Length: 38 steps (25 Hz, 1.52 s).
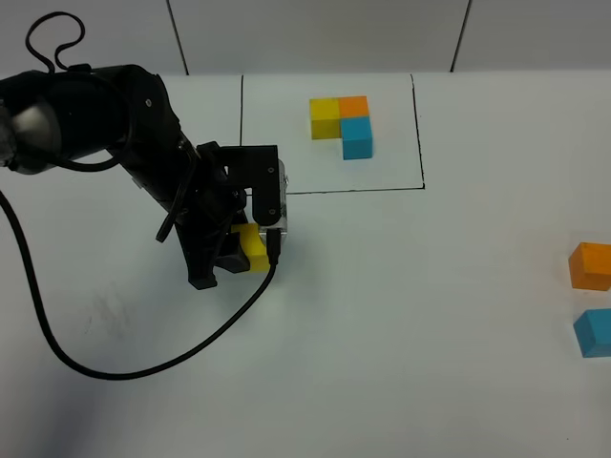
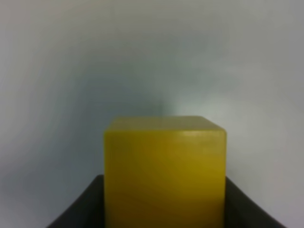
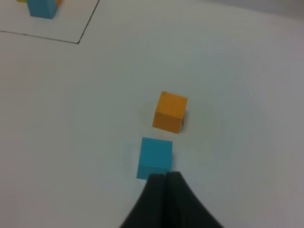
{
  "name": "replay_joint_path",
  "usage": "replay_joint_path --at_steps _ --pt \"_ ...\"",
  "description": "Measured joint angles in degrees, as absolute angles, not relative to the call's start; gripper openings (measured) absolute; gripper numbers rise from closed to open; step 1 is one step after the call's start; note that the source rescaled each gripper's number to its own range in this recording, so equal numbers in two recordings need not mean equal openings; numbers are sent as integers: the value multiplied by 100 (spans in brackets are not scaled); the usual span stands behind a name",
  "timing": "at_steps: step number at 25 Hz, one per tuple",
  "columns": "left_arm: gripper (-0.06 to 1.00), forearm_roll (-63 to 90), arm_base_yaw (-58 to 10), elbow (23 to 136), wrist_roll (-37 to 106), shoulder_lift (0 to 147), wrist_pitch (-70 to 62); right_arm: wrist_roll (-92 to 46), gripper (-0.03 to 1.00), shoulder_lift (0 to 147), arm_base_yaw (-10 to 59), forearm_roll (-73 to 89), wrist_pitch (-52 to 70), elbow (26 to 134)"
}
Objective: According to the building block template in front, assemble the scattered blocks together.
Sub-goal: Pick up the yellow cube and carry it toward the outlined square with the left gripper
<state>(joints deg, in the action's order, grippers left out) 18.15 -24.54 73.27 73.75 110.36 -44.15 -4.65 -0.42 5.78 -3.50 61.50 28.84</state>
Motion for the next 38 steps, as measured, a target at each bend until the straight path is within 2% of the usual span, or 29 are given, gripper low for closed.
replay_joint_path --at_steps 38 --pt "57 1706 -2573 7466 7482 11923 -4008 -465 0 -42 578 -352 6150 2884"
